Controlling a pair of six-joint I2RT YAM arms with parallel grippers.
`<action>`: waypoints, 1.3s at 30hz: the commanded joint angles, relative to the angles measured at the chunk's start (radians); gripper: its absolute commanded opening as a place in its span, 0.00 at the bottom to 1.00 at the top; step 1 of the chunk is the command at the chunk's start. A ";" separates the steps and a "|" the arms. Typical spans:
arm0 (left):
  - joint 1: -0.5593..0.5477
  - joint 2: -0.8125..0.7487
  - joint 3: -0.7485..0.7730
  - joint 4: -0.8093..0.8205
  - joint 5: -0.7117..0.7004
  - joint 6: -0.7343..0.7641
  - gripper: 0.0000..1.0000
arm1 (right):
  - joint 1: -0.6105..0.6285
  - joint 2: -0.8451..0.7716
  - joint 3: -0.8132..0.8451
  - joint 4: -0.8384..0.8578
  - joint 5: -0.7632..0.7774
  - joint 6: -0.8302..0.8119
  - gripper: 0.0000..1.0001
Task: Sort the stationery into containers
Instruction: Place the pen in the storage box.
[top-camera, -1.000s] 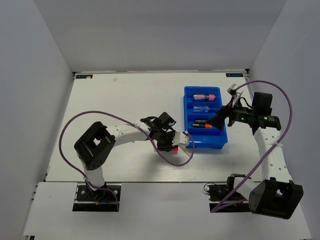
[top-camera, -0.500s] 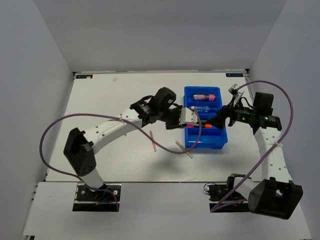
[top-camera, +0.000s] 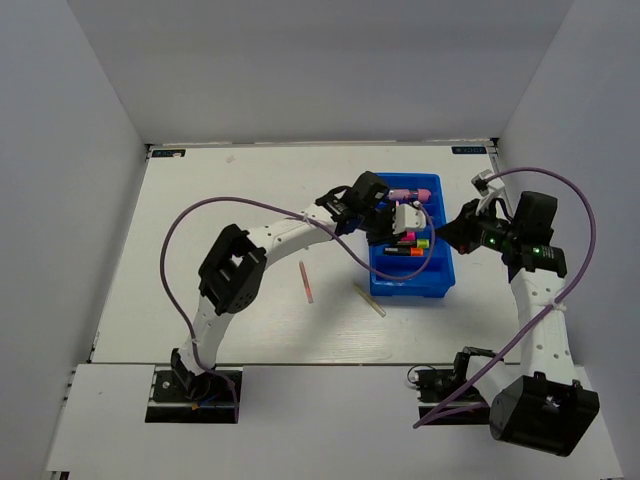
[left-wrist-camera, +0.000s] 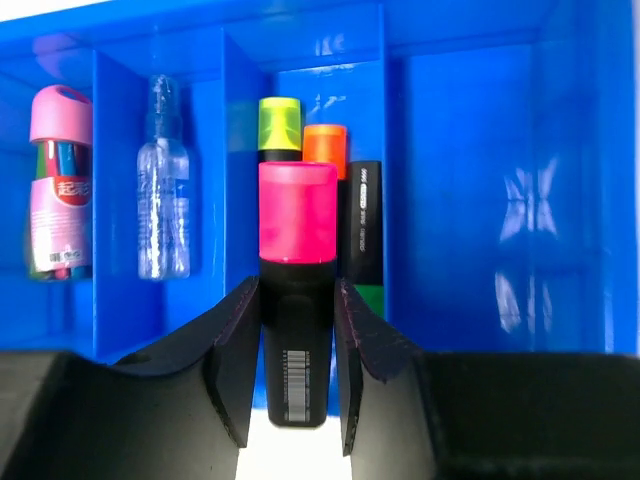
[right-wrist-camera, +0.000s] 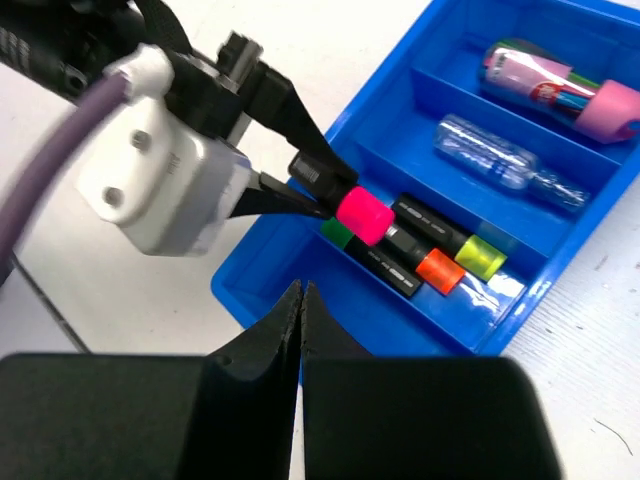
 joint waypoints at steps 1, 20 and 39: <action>0.004 0.000 0.050 0.115 0.007 -0.051 0.06 | -0.015 -0.024 -0.012 0.058 0.006 0.030 0.00; 0.001 0.091 0.073 0.232 -0.039 -0.146 0.40 | -0.090 -0.028 -0.035 0.081 -0.092 0.056 0.07; 0.003 -0.262 -0.027 -0.014 -0.663 -0.675 0.00 | -0.096 0.040 0.047 -0.133 -0.242 -0.128 0.00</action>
